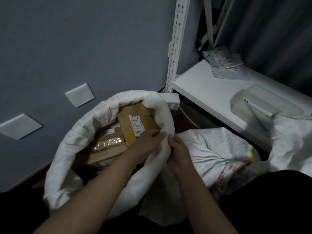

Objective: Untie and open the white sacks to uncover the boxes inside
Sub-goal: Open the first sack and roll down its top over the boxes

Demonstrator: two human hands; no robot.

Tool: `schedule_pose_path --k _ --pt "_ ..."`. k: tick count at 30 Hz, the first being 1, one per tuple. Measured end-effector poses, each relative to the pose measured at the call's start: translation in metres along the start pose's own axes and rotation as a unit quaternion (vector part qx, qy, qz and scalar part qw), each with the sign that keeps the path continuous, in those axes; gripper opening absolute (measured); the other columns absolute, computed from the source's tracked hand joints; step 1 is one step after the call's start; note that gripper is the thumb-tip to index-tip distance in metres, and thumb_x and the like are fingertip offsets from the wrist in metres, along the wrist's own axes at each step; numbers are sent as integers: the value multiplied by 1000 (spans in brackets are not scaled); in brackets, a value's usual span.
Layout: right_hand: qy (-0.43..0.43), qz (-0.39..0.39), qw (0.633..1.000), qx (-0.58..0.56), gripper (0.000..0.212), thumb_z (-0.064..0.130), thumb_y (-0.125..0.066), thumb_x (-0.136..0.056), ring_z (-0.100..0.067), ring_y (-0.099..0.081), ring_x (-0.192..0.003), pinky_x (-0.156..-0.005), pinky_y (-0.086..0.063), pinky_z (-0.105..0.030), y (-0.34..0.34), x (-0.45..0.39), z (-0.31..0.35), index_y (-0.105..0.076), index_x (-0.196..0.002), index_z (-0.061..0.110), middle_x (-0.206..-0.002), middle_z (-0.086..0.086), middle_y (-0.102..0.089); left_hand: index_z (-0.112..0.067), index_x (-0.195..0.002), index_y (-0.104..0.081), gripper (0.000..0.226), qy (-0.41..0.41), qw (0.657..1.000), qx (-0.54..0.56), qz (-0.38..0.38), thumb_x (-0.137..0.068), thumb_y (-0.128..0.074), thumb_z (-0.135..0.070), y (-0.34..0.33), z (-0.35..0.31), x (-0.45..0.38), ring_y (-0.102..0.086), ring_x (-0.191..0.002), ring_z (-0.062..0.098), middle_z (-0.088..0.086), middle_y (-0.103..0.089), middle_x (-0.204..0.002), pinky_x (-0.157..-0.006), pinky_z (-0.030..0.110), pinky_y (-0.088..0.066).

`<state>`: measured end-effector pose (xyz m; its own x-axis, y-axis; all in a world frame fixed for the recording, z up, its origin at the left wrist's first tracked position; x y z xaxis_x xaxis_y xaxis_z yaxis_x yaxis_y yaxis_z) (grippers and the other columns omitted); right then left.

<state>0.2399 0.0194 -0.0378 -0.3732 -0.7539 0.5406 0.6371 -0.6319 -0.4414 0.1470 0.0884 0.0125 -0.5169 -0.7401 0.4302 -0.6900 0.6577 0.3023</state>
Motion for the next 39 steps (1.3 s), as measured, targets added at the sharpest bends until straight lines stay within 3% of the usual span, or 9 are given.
schedule_pose_path --k 5,11,14,17,26,31,34,37,39 --pt "180 -160 916 321 20 37 -66 -87 -2 -59 -73 -60 -40 -7 -2 16 -2 -65 -86 17 -81 6 -65 3 -87 -68 29 -10 992 -32 -123 -93 -56 -23 -1 11 2 -61 -78 24 21 -66 -86 -74 38 -47" --pt "160 -32 869 466 23 27 -51 -97 -16 -61 -92 -72 -44 -22 -7 19 -10 -67 -110 15 -97 -2 -67 -9 -87 -64 25 59 989 123 -64 -98 -45 -20 -3 7 -2 -51 -69 14 5 -55 -73 -70 29 -41" --pt "20 -21 985 171 23 14 -56 -94 -20 -63 -100 -72 -50 -23 -7 20 -13 -65 -115 13 -105 -2 -68 -14 -115 -65 24 66 987 147 -23 -98 -49 -21 3 10 5 -58 -93 12 -3 -62 -97 -85 23 -44" --pt "-31 12 996 -87 31 15 -62 -88 -29 -66 -104 -75 -58 -33 -13 19 -19 -61 -119 10 -112 -14 -69 -9 -109 -69 25 3 997 -73 -40 -93 -57 -25 12 20 14 -62 -100 18 3 -68 -105 -87 29 -46" --pt "49 -55 954 291 37 22 -55 -95 -15 -58 -106 -98 -48 -35 -20 38 -30 -55 -132 22 -119 1 -62 -4 -95 -73 17 -53 978 -140 -146 -89 -62 -15 22 25 10 -62 -85 18 11 -71 -92 -72 26 -42" --pt "-73 31 995 -56 28 5 -49 -96 -20 -69 -91 -72 -58 -30 -27 33 -35 -60 -120 17 -104 -9 -70 -13 -112 -68 24 -33 996 -6 -82 -96 -53 -25 26 31 32 -59 -99 8 -7 -64 -104 -90 21 -44" --pt "-84 29 986 -143 24 6 -49 -97 -22 -70 -91 -67 -57 -26 -31 29 -47 -58 -119 9 -104 -13 -70 -10 -100 -70 25 -6 993 -76 -90 -95 -55 -29 32 43 38 -56 -92 10 -7 -60 -92 -67 9 -39" --pt "58 -6 978 202 28 17 -66 -88 -24 -63 -105 -75 -55 -28 -25 23 -42 -55 -113 16 -115 -11 -61 -9 -73 -61 30 0 982 -153 -114 -95 -54 -28 38 54 35 -50 -70 14 -3 -52 -68 -50 12 -31" --pt "223 8 822 524 53 34 -71 -82 -21 -46 -120 -95 -47 -36 -17 13 -24 -46 -129 31 -135 -4 -44 -3 -77 -63 32 -15 978 -180 -103 -95 -55 -28 42 57 36 -48 -65 12 2 -56 -70 -50 14 -30"
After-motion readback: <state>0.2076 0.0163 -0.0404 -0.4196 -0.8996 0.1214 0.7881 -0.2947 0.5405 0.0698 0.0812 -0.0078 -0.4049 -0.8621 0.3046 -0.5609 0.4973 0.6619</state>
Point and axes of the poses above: each hand's wrist, its own x-axis away from the middle knuckle, its own y-axis out of the back of the hand, z = x × y, the point moved 2 cm from there along -x, towards the middle knuckle
